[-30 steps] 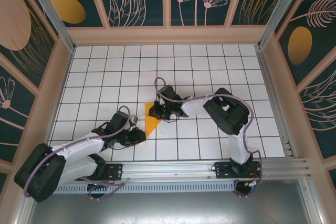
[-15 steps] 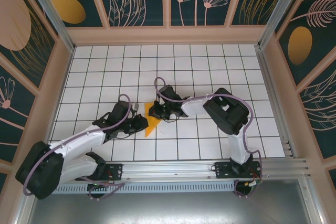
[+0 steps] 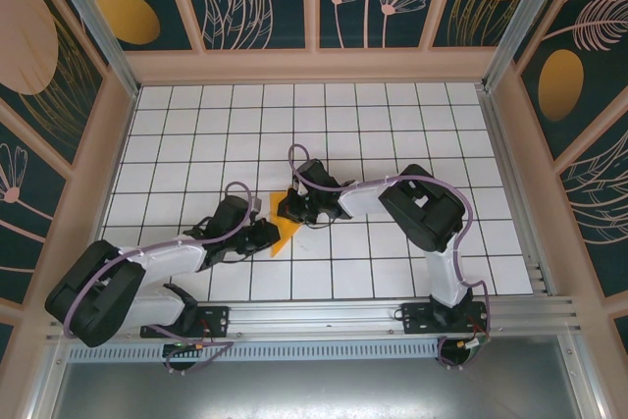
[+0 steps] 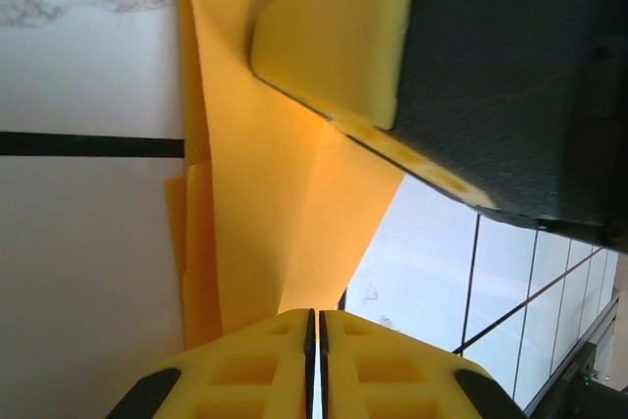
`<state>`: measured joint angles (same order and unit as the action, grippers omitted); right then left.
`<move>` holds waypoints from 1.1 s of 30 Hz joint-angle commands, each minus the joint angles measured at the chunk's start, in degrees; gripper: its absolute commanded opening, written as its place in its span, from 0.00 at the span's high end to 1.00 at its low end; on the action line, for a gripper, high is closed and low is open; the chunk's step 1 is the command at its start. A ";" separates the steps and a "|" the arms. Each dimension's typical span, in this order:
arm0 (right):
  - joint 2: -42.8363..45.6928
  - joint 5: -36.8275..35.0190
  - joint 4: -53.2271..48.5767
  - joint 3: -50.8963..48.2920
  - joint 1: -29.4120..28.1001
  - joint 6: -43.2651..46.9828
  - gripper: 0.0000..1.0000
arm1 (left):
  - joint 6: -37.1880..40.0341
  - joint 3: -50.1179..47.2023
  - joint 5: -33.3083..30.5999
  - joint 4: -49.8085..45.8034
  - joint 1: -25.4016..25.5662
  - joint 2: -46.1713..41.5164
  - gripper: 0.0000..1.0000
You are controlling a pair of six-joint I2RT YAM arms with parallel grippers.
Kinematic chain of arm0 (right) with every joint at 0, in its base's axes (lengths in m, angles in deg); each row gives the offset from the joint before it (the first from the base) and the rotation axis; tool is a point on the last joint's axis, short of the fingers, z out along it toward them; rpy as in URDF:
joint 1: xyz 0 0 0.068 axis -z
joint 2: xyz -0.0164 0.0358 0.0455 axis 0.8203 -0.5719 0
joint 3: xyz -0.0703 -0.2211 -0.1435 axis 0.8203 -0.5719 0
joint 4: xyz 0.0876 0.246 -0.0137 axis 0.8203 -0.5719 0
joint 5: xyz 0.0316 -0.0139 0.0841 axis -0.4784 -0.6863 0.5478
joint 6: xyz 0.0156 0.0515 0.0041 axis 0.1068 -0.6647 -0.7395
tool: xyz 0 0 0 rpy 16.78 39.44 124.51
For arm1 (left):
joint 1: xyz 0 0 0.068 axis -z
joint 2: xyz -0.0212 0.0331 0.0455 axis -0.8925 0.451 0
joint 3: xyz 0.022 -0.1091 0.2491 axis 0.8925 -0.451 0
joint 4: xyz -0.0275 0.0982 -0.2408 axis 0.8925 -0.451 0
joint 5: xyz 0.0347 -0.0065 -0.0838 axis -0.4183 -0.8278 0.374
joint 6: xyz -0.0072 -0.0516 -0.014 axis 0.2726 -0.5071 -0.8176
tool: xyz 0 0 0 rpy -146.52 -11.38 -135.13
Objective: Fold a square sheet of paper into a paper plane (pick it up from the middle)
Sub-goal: Fourth fold the wing at the center of the table.
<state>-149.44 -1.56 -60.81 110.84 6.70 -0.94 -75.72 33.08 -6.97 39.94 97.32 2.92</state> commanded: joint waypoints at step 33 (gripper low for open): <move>-7.19 -7.78 -10.83 -2.41 -0.02 0.62 0.97 | 2.25 -5.38 4.61 -22.29 -0.03 -18.38 0.91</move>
<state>-149.68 -1.21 -60.55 110.95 6.70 -0.96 -72.69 26.21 -0.55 25.71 96.97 -11.90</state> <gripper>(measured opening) 0.068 0.089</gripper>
